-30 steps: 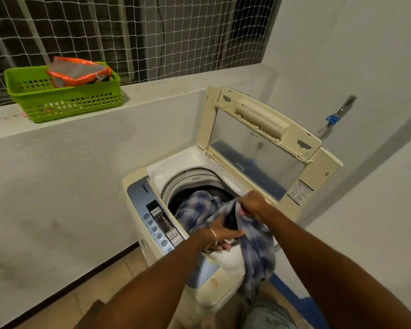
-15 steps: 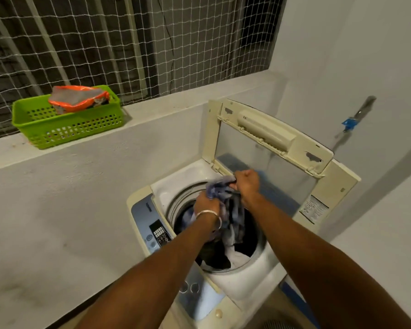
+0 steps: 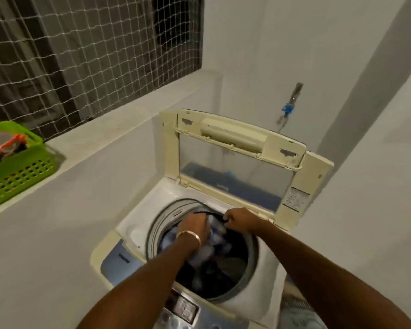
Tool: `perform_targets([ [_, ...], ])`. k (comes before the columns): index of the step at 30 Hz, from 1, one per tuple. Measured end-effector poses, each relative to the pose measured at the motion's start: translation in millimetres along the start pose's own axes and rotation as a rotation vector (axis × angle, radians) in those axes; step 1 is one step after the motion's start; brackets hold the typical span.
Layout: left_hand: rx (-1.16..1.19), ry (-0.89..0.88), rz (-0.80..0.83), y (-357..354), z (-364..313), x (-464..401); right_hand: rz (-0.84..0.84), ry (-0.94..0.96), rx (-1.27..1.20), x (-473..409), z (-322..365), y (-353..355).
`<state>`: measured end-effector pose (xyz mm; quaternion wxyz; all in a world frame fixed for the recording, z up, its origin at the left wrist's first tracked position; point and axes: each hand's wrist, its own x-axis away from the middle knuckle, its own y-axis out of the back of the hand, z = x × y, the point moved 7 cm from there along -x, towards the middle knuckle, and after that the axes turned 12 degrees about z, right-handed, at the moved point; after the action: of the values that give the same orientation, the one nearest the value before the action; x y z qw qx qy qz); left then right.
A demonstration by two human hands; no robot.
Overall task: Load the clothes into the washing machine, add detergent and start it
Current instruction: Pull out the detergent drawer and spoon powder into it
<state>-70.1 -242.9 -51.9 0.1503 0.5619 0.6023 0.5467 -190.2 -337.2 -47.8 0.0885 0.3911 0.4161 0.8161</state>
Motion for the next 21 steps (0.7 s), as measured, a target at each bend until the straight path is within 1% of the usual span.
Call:
perform_targets([
  [3, 0.079, -0.223, -0.189, 53, -11, -3, -0.168, -0.04, -0.034, 9, 15, 16],
  [5, 0.054, -0.392, -0.263, 87, -25, -3, -0.308, -0.048, -0.026, 24, 28, 31],
  [8, -0.002, -0.644, -0.434, 147, -57, 4, -0.538, -0.081, 0.101, 56, 53, 70],
  [11, -0.095, -0.782, -0.654, 202, -89, 22, -0.808, -0.108, 0.178, 95, 77, 122],
  [13, -0.122, -0.812, -0.761, 231, -105, 34, -1.016, -0.131, 0.206, 122, 88, 156],
  [15, -0.141, -0.814, -0.773, 248, -116, 37, -1.149, -0.178, 0.223, 139, 92, 180],
  [17, -0.178, -0.794, -0.701, 255, -121, 29, -1.19, -0.244, 0.238, 145, 90, 198],
  [19, -0.229, -0.763, -0.58, 255, -124, 14, -1.153, -0.334, 0.221, 144, 80, 209],
  [21, -0.287, -0.724, -0.432, 249, -122, -2, -1.03, -0.39, 0.132, 135, 66, 210],
])
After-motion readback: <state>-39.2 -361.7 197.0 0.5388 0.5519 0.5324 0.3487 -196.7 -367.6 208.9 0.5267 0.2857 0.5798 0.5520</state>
